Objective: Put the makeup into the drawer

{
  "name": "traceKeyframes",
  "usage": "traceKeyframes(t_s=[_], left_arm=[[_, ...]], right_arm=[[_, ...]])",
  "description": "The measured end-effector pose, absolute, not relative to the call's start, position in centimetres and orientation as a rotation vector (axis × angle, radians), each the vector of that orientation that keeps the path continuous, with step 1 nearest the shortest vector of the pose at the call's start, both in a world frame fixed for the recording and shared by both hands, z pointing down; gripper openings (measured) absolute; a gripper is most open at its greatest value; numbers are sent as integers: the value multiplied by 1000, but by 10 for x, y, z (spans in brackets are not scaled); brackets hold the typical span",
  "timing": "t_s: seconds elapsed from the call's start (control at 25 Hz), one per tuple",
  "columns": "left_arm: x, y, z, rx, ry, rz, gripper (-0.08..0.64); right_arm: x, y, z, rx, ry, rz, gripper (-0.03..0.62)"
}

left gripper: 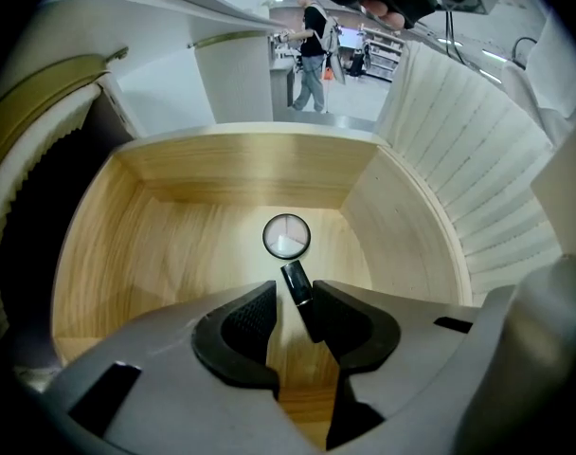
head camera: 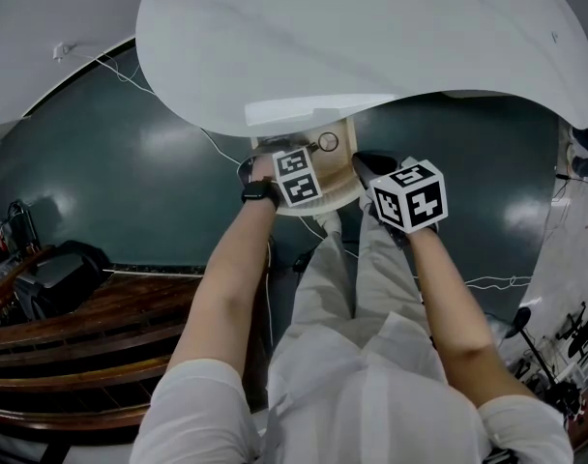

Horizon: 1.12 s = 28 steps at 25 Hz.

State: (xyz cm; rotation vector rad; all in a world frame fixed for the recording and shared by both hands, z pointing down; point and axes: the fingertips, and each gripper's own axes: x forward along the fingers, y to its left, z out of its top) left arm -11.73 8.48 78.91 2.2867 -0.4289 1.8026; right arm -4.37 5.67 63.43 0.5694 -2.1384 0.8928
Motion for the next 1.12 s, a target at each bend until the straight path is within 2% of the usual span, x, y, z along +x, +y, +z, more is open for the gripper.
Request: traceKeyframes(t_s=[0.4, 0.6, 1.12], left_arm=[[-118, 87, 754, 2288, -477, 1753, 124], [-119, 84, 722, 2270, -573, 1633, 124], [-133, 98, 646, 2232, -804, 1451, 81]], right_arm=[[-40, 57, 617, 590, -2153, 883, 11], [-40, 62, 599, 591, -2162, 870, 11], [-25, 72, 549, 617, -2191, 805, 11]])
